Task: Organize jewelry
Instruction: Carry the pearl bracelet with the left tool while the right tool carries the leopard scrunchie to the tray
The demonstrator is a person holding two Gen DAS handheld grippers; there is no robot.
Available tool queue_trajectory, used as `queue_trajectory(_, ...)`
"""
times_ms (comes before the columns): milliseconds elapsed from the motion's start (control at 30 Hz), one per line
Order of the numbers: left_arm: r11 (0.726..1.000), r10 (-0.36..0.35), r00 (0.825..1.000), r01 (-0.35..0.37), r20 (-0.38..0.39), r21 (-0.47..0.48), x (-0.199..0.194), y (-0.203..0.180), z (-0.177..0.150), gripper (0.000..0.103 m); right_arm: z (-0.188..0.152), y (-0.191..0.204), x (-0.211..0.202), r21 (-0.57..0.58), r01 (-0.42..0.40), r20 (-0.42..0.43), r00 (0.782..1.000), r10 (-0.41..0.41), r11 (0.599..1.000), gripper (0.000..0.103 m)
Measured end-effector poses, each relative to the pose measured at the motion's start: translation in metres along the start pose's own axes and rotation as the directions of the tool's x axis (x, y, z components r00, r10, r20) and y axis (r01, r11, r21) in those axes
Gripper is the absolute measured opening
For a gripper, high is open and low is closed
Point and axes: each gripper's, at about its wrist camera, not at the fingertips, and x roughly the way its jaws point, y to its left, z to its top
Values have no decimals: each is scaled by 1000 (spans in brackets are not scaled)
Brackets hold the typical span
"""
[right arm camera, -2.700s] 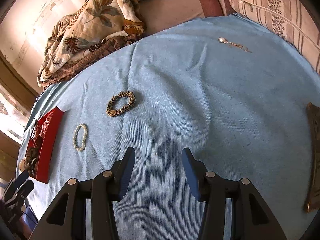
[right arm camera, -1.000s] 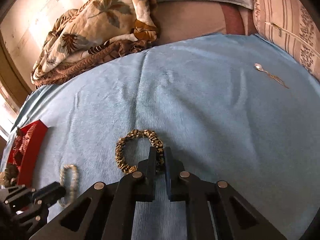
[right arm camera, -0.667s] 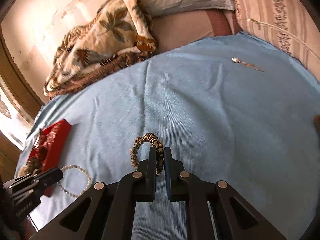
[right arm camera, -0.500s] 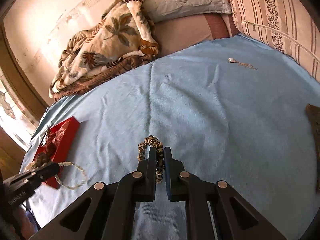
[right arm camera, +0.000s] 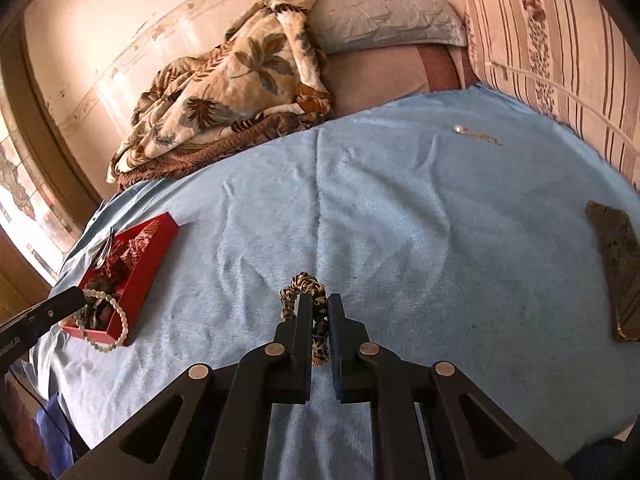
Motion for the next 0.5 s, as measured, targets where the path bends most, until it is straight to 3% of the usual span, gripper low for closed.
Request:
queue_trajectory(333, 1000, 26, 1000, -26, -9, 5, -3, 7, -17, 6, -1, 33, -10, -67, -30, -15, 999, 29, 997, 8)
queue_trajectory(500, 998, 34, 999, -33, 24, -46, -15, 26, -13, 6, -5, 47, -13, -93, -57, -34, 998, 54, 994, 8)
